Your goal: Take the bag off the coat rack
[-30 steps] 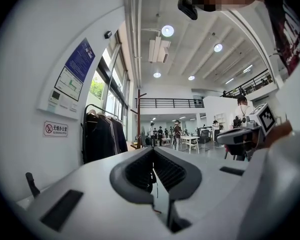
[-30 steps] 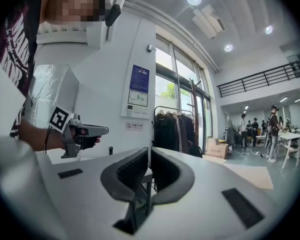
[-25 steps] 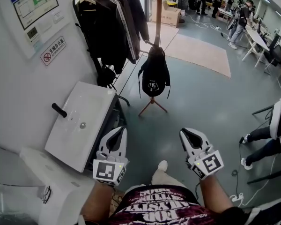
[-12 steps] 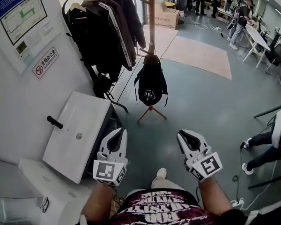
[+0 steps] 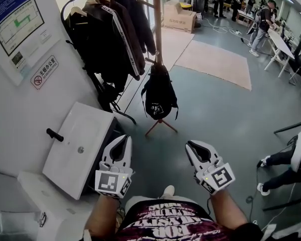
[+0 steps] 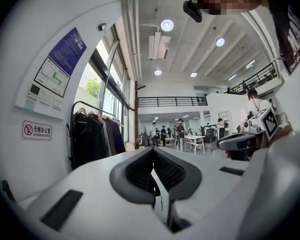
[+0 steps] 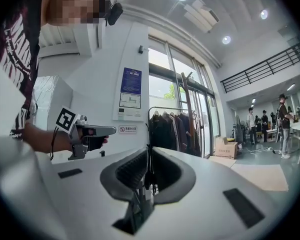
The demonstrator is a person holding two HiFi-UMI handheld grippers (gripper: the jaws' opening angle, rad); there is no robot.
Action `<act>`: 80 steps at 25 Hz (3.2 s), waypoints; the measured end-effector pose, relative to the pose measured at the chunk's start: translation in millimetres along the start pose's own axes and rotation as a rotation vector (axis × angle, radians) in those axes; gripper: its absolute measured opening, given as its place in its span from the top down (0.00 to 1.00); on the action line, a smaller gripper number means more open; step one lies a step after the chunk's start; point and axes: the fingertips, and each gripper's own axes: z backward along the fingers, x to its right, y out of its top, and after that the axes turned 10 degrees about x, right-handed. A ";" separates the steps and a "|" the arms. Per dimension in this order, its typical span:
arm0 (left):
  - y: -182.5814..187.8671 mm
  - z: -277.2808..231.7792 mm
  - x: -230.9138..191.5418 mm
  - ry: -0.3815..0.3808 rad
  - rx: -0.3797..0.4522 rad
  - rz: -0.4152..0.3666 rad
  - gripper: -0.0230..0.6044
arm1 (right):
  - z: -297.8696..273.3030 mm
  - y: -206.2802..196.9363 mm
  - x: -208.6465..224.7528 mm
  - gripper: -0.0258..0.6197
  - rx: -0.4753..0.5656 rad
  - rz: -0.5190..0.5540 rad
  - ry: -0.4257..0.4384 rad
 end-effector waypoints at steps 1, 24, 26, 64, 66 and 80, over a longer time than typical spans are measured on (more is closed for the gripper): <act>-0.1 -2.4 0.1 0.007 0.002 -0.004 0.95 | -2.0 -0.6 4.7 0.91 0.000 -0.002 0.007; -34.0 -49.5 -68.5 0.055 -0.038 0.054 0.95 | -93.1 -27.7 30.1 0.91 -0.056 -0.020 0.073; -36.4 -59.0 -75.1 0.046 -0.040 0.053 0.95 | -103.7 -28.6 34.1 0.91 -0.060 -0.015 0.071; -81.0 -226.9 -166.8 -0.144 -0.068 0.081 0.95 | -269.8 -48.2 126.2 0.91 -0.065 0.002 -0.067; -87.6 -232.6 -168.6 -0.155 -0.084 0.085 0.95 | -277.2 -48.3 130.9 0.91 -0.063 0.003 -0.083; -109.4 -290.5 -157.8 -0.176 -0.094 0.115 0.95 | -309.1 -55.7 189.5 0.91 -0.068 -0.010 -0.066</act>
